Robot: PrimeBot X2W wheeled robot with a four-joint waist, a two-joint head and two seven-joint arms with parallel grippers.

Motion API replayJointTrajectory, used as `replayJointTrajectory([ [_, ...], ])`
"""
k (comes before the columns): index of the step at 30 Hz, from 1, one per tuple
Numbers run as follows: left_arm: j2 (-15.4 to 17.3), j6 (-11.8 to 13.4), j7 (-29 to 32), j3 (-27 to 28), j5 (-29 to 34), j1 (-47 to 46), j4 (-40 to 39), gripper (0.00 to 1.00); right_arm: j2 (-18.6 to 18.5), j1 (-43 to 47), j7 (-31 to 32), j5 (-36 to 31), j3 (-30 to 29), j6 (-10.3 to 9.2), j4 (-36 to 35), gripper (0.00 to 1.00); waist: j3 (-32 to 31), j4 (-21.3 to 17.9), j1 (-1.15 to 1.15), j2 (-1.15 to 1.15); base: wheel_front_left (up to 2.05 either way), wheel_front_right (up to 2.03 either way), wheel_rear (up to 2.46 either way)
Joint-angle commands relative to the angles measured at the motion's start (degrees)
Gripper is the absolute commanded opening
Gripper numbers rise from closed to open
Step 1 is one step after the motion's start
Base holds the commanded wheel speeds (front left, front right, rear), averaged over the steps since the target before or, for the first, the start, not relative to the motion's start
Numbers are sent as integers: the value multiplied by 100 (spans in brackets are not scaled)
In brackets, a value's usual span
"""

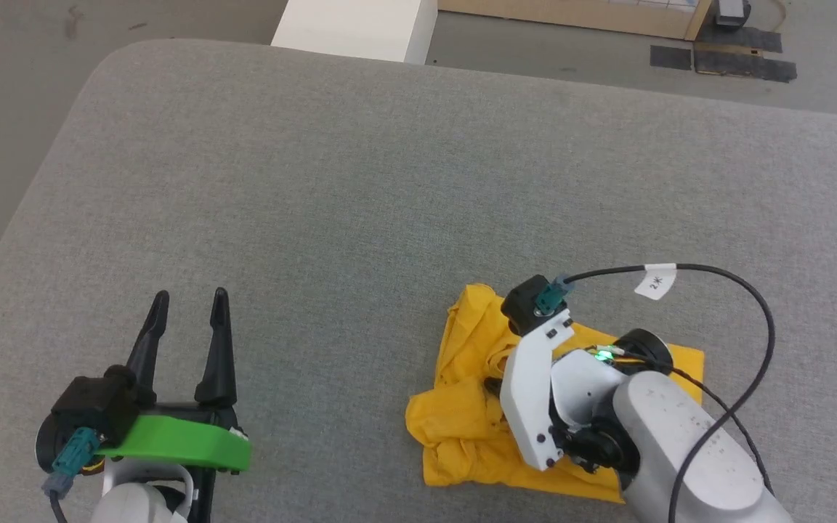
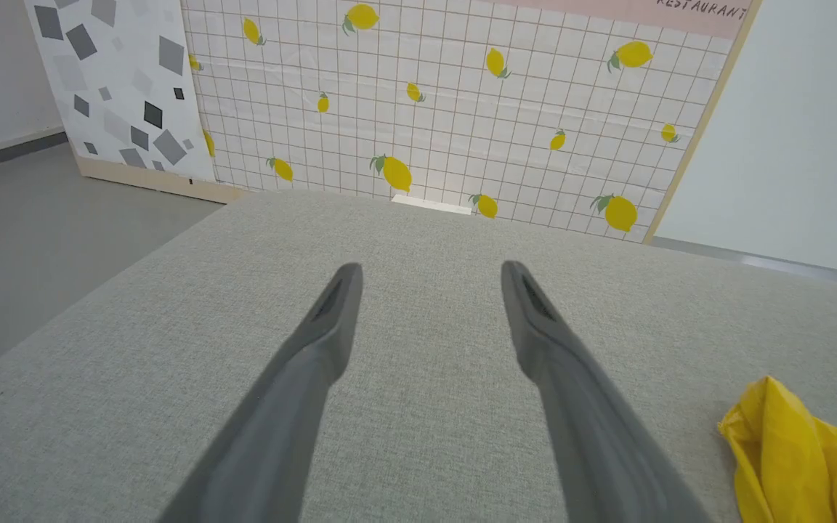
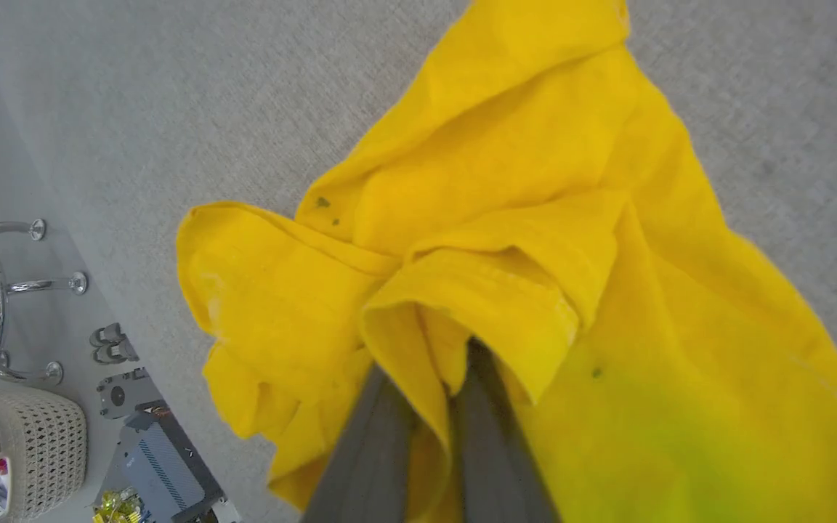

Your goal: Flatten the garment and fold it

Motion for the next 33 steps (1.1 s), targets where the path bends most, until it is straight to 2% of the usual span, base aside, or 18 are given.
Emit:
replayJointTrajectory([
  [1, -22, -32, -26, -17, 33, -88, 35, 100, 40, -81, -94, -26, 69, -9, 86, 100, -20, -14, 0, 0, 0, 0, 0],
  [5, -7, -34, -26, -18, 43, -77, 105, 100, 127, -212, -228, 207, 382, -9, -39, 100, -160, -111, 0, 0, 0, 0, 0],
  [9, 28, -36, -26, -26, 43, -31, 153, 100, 175, -320, -331, 569, 726, -9, -467, 100, -352, -258, 0, 0, 0, 0, 0],
  [14, 75, -27, -26, 19, 62, 66, 162, 100, 109, -364, -576, 702, 776, -9, -998, 100, -550, -521, 0, 0, 0, 0, 0],
  [17, 90, 5, -26, 96, 113, 120, 83, 100, -70, -309, -899, 464, 473, -9, -1424, 100, -616, -742, 0, 0, 0, 0, 0],
  [21, 61, 60, -26, 181, 194, 171, -38, 100, -234, 23, -1210, -91, -229, -9, -1854, 100, -622, -1018, 0, 0, 0, 0, 0],
  [27, 7, 73, -26, 239, 237, 186, -139, 100, -226, 899, -902, -786, -1209, -9, -2153, 100, -522, -1215, 0, 0, 0, 0, 0],
  [33, -19, 51, -26, 218, 267, 115, -166, 100, -97, 1533, -462, -1356, -1792, -9, -2121, 100, -323, -1158, 0, 0, 0, 0, 0],
])
